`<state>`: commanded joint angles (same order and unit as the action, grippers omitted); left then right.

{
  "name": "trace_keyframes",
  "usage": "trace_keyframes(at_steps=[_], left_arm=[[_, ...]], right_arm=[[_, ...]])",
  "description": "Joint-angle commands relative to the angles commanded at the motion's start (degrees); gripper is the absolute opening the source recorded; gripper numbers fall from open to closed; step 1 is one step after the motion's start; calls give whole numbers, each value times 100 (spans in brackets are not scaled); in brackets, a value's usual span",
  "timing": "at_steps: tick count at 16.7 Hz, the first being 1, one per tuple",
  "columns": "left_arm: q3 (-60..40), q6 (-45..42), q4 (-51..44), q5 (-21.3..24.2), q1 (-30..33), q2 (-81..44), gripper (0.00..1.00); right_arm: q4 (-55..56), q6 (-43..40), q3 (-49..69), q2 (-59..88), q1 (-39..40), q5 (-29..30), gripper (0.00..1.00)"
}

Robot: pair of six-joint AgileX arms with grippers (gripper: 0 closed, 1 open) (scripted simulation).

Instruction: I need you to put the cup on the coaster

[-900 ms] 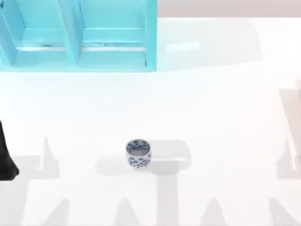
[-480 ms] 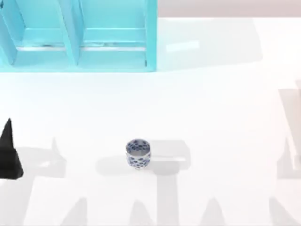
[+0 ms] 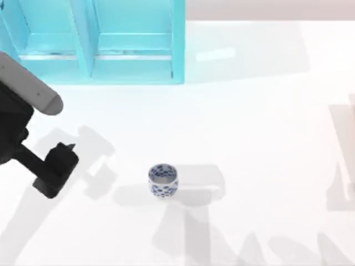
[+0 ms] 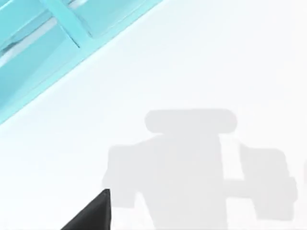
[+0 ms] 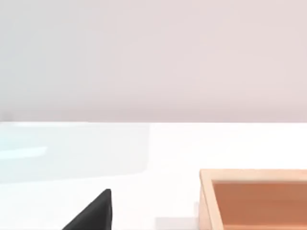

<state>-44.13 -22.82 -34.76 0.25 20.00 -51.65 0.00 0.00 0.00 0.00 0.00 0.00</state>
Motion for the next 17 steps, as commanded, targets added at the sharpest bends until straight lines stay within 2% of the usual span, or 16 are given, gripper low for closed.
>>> trace_keyframes(at_steps=[5, 10, 14, 17], left_arm=[[-2273, -1175, -1855, 40, 1034, -2790, 100], [-4107, -2128, -3239, 22, 1839, -4879, 100], [-4928, -2555, -3839, -16, 2200, -5779, 100], [-5043, -2614, -3921, -23, 2251, -5896, 100]], right_arm=[[0, 0, 0, 0, 0, 0, 100], [0, 0, 0, 0, 0, 0, 100], [0, 0, 0, 0, 0, 0, 100], [0, 0, 0, 0, 0, 0, 100]])
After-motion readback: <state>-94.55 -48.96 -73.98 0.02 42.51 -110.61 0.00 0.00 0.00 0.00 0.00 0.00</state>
